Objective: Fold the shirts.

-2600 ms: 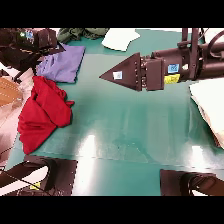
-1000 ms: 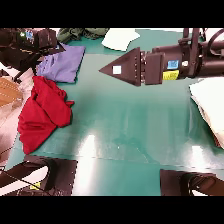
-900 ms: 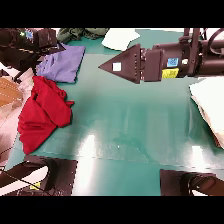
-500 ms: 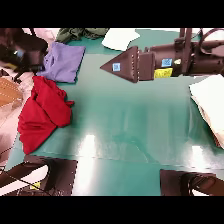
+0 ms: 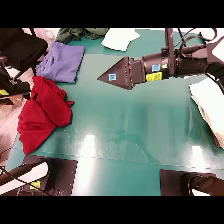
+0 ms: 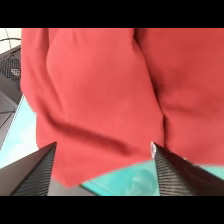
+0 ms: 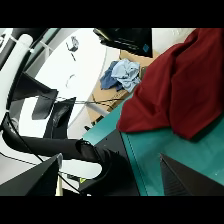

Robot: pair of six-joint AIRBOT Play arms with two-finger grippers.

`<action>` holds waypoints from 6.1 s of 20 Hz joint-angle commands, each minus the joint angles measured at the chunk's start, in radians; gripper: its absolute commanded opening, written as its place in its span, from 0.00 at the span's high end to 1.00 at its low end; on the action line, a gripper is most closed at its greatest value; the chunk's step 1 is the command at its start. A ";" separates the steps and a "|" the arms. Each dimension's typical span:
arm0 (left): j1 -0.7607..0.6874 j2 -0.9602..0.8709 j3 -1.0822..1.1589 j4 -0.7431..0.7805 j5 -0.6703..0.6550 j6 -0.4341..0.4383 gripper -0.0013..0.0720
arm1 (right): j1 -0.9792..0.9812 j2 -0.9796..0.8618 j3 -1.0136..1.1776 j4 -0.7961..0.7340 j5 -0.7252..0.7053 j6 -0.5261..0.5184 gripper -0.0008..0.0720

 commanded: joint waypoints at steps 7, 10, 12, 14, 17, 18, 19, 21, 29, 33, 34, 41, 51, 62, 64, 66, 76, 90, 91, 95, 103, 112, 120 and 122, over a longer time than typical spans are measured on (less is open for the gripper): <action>0.013 -0.208 -0.167 -0.165 0.296 -0.087 0.00 | -0.003 0.002 0.000 0.002 0.002 0.010 0.04; 0.013 -0.267 -0.167 -0.167 0.272 -0.087 0.31 | -0.003 0.002 0.000 0.002 0.002 0.017 0.04; 0.012 -0.266 -0.166 -0.249 0.274 -0.014 0.94 | -0.003 0.002 0.000 0.002 0.001 0.018 0.04; 0.013 -0.234 -0.154 -0.357 0.291 0.046 0.94 | -0.003 0.002 0.000 0.002 -0.007 0.018 0.04; -0.004 -0.159 -0.118 -0.634 0.321 0.162 0.94 | -0.007 0.002 0.000 0.001 -0.017 0.018 0.04; -0.032 -0.138 -0.103 -0.728 0.316 0.201 0.94 | -0.014 0.002 0.000 0.001 -0.018 0.018 0.04; -0.072 -0.127 -0.086 -0.811 0.301 0.231 0.94 | -0.026 0.002 0.000 0.001 -0.017 0.018 0.05; -0.202 -0.123 -0.043 -0.949 0.294 0.259 0.94 | -0.069 0.013 0.000 -0.002 -0.012 0.018 0.05; -0.892 -0.275 0.230 -1.028 0.484 0.223 0.94 | -0.456 0.194 0.000 -0.151 0.111 0.091 0.05; -0.982 -0.462 0.335 -0.689 0.317 0.117 0.94 | -0.643 0.305 -0.002 -0.354 0.229 0.146 0.05; -0.977 -0.492 0.335 -0.557 0.246 0.106 0.94 | -0.673 0.328 -0.015 -0.413 0.251 0.159 0.05; -0.944 -0.513 0.328 -0.100 -0.008 0.150 0.08 | -0.766 0.534 -0.689 -0.383 0.130 0.179 0.05; -0.703 -0.292 0.328 -0.224 0.032 0.154 0.09 | -0.711 0.333 -1.068 -0.032 -0.083 -0.061 0.19; -0.583 -0.178 0.327 -0.361 -0.026 0.191 0.09 | -0.467 -0.032 -1.018 -0.101 -0.220 -0.105 0.19; -0.583 -0.178 0.322 -0.431 -0.025 0.198 0.09 | -0.430 -0.076 -0.967 -0.077 -0.237 -0.106 0.25; -0.583 -0.177 0.283 -0.499 -0.019 0.198 0.09 | -0.397 -0.116 -0.888 -0.077 -0.237 -0.102 0.53; -0.542 0.034 -0.557 -0.803 0.321 0.237 0.09 | -0.390 -0.074 -0.764 -0.155 -0.198 -0.067 0.96; -0.349 0.052 -0.647 -0.838 0.804 0.348 0.24 | -0.392 -0.056 -0.764 -0.237 -0.137 -0.019 0.96; -0.349 0.052 -0.647 -0.838 0.812 0.356 0.37 | -0.392 -0.056 -0.764 -0.237 -0.136 -0.019 0.96; -0.349 0.052 -0.650 -0.837 0.749 0.379 0.40 | -0.393 -0.056 -0.764 -0.235 -0.146 -0.019 0.96; -0.349 0.052 -0.724 -0.960 0.709 0.452 0.41 | -0.399 -0.048 -0.759 -0.233 -0.149 -0.019 0.96; -0.349 0.081 -0.465 -1.131 0.639 0.512 0.94 | -0.595 0.224 -0.758 -0.176 -0.136 -0.011 0.96; -0.349 0.115 0.234 -1.122 0.770 0.396 0.94 | -0.710 0.618 -0.538 -0.161 -0.314 -0.064 0.96; -0.349 0.115 0.329 -1.090 0.760 0.358 0.94 | -0.740 0.636 -0.455 -0.194 -0.280 -0.059 0.96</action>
